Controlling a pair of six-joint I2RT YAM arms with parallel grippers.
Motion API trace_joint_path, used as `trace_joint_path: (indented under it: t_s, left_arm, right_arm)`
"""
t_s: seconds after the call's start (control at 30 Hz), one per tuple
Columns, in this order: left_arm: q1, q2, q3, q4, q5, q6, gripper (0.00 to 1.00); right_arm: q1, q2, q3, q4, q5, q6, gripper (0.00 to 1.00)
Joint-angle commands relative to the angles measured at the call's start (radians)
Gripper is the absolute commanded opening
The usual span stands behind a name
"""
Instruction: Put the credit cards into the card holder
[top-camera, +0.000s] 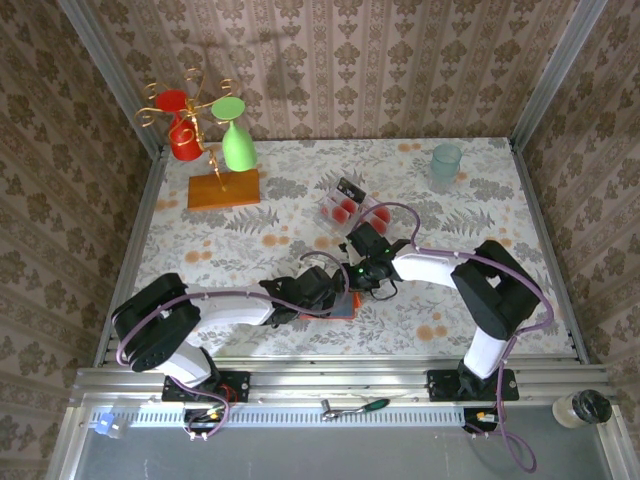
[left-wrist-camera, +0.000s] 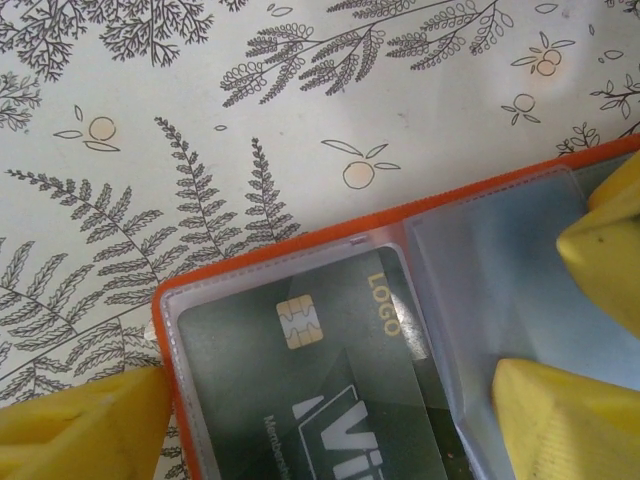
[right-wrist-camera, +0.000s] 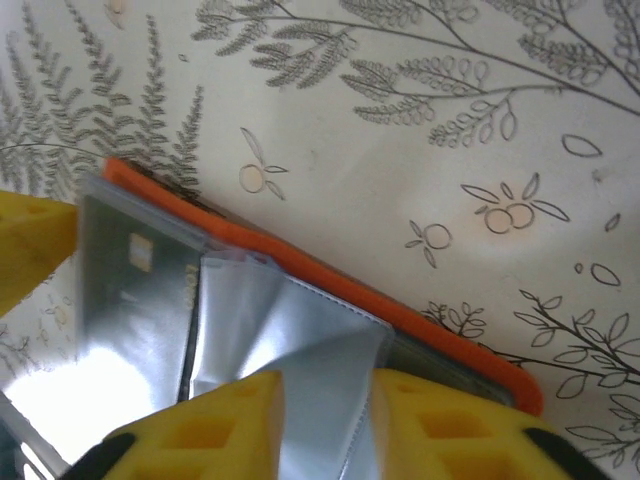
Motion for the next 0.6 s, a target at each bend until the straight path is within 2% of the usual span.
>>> trace_joint_path:
  t_s: [0.0, 0.57]
  left_arm:
    - [-0.006, 0.019, -0.025, -0.018, -0.015, -0.01, 0.84]
    - [-0.006, 0.016, -0.034, -0.007, -0.016, -0.012, 0.83]
  right_arm:
    - [-0.007, -0.052, -0.013, 0.002, 0.006, 0.022, 0.35]
    - [-0.005, 0.023, -0.04, 0.089, -0.072, 0.054, 0.35]
